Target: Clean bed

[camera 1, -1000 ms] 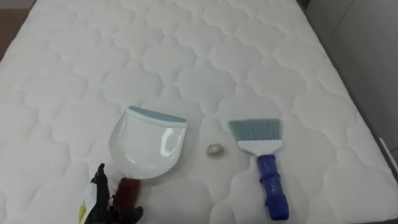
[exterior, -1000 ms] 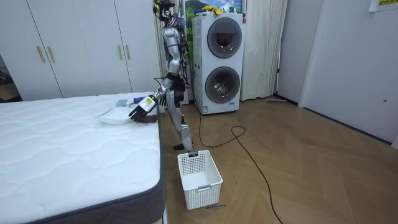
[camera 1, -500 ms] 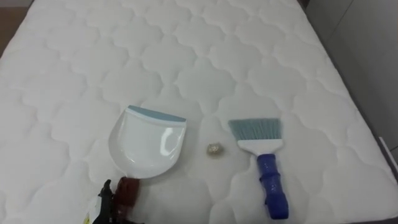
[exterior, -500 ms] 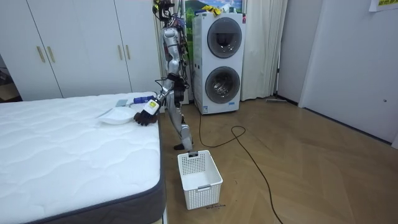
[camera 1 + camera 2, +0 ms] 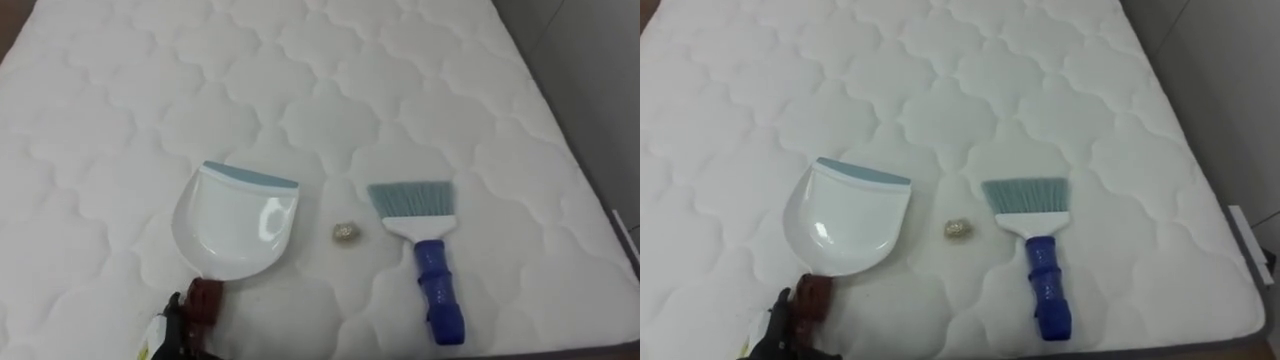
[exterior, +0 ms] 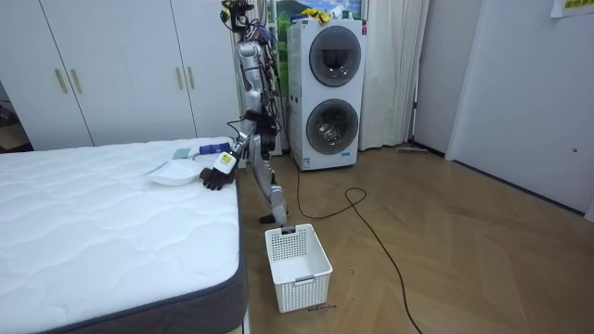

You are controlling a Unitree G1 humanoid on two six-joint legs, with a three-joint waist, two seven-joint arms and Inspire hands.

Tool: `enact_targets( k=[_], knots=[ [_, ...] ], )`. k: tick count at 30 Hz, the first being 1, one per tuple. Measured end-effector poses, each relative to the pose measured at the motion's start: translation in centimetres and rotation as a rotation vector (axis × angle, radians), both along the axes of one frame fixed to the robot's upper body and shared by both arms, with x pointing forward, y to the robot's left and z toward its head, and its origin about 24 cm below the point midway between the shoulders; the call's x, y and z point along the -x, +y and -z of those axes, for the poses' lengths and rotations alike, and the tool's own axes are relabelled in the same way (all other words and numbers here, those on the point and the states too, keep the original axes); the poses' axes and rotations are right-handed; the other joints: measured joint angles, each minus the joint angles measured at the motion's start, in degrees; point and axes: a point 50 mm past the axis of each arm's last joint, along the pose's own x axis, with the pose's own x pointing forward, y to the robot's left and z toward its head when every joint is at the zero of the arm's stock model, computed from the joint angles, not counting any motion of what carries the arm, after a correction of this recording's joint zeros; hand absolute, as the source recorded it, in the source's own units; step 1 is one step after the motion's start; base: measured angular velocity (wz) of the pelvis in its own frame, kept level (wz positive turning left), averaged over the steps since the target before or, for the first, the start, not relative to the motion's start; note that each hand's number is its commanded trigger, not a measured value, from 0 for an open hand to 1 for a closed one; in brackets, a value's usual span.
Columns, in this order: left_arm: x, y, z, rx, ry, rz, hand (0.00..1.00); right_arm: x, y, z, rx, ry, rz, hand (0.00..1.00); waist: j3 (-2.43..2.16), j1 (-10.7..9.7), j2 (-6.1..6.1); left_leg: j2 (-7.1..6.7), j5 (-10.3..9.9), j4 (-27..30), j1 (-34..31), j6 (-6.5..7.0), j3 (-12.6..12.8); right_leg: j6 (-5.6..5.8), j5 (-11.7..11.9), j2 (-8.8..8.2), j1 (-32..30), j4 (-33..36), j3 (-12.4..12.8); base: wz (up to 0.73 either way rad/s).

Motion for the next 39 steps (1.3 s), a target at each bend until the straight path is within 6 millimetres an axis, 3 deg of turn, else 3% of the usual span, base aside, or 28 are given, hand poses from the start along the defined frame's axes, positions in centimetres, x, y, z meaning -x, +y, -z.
enact_targets(
  k=[9,13,19,20,21,22,25,27,30,31,39],
  knots=[
    [-0.5,0.1,-0.3,-0.011,-0.027,-0.025,0.00,-0.5,-0.1,-0.1,0.013,0.001,0.002,0.00,0.20,-0.1,0.05,0.05,0.1,0.1,-1.7,0.03,0.1,-0.05,0.3,0.07,-1.8,-0.1,0.3,-0.02],
    [-2.1,-0.1,-0.8,0.038,-0.076,-0.116,0.00,-1.3,-0.1,-0.2,0.027,-0.005,-0.008,0.00,0.82,-0.9,0.48,0.06,0.1,0.8,-2.8,0.05,0.1,-0.08,0.4,0.00,-2.4,0.0,0.2,0.05],
    [-3.4,0.0,-1.4,0.041,-0.119,-0.155,0.00,-2.5,0.0,-0.4,0.032,-0.012,-0.038,0.00,1.28,-1.8,0.53,0.07,1.1,1.0,-5.9,0.13,0.1,-0.47,1.0,-0.13,-5.7,0.8,-0.1,0.00],
    [-3.4,0.0,-1.4,0.038,-0.119,-0.157,0.16,-2.6,0.1,-0.4,0.034,-0.013,-0.047,0.00,1.32,-1.7,0.53,0.10,1.2,1.0,-6.0,0.08,0.1,-0.55,1.1,-0.11,-5.9,0.8,-0.1,0.00],
    [-3.5,0.0,-1.4,0.037,-0.118,-0.157,0.16,-2.7,0.1,-0.4,0.035,-0.013,-0.050,0.00,1.33,-1.8,0.53,0.11,1.2,1.0,-6.0,0.06,0.1,-0.58,1.1,-0.10,-5.9,0.8,-0.1,0.00],
    [-3.7,0.0,-1.4,0.036,-0.118,-0.157,0.55,-2.8,0.1,-0.4,0.038,-0.014,-0.056,0.00,1.37,-1.8,0.52,0.13,1.3,1.0,-6.0,0.04,0.1,-0.64,1.2,-0.10,-5.9,0.9,-0.2,0.00],
    [-4.0,0.1,-1.4,0.028,-0.108,-0.155,0.53,-2.9,0.1,-0.4,0.043,-0.015,-0.062,0.00,1.75,-1.7,0.62,0.15,1.5,1.0,-6.2,0.04,0.1,-0.70,1.5,-0.09,-6.0,0.8,-0.2,0.00],
    [-4.6,0.3,-1.7,0.008,-0.120,-0.174,0.56,-3.0,0.1,-0.5,0.043,-0.019,-0.062,0.00,1.75,-1.6,0.65,0.15,1.8,1.1,-7.1,0.08,0.1,-0.78,1.9,-0.10,-7.0,0.8,-0.2,0.00],
    [-5.3,1.4,-2.2,-0.027,-0.139,-0.206,0.83,-3.2,0.2,-0.5,0.043,-0.021,-0.063,0.00,1.75,-1.6,0.65,0.16,2.2,1.1,-8.0,0.08,0.3,-0.91,2.2,-0.11,-8.1,1.0,0.0,-0.01],
    [-5.3,1.8,-2.3,-0.035,-0.140,-0.209,1.00,-3.2,0.2,-0.5,0.043,-0.020,-0.063,0.00,1.75,-1.6,0.66,0.18,2.2,1.1,-8.0,0.08,0.4,-0.94,2.3,-0.11,-8.1,1.0,0.0,-0.06],
    [-5.9,3.0,-2.7,-0.070,-0.121,-0.216,1.00,-3.5,0.2,-0.6,0.040,-0.015,-0.059,0.00,1.70,-1.6,0.66,-0.08,2.4,1.0,-8.6,0.37,1.5,-0.62,2.6,-0.45,-9.4,1.7,0.9,-0.06]
  ],
)
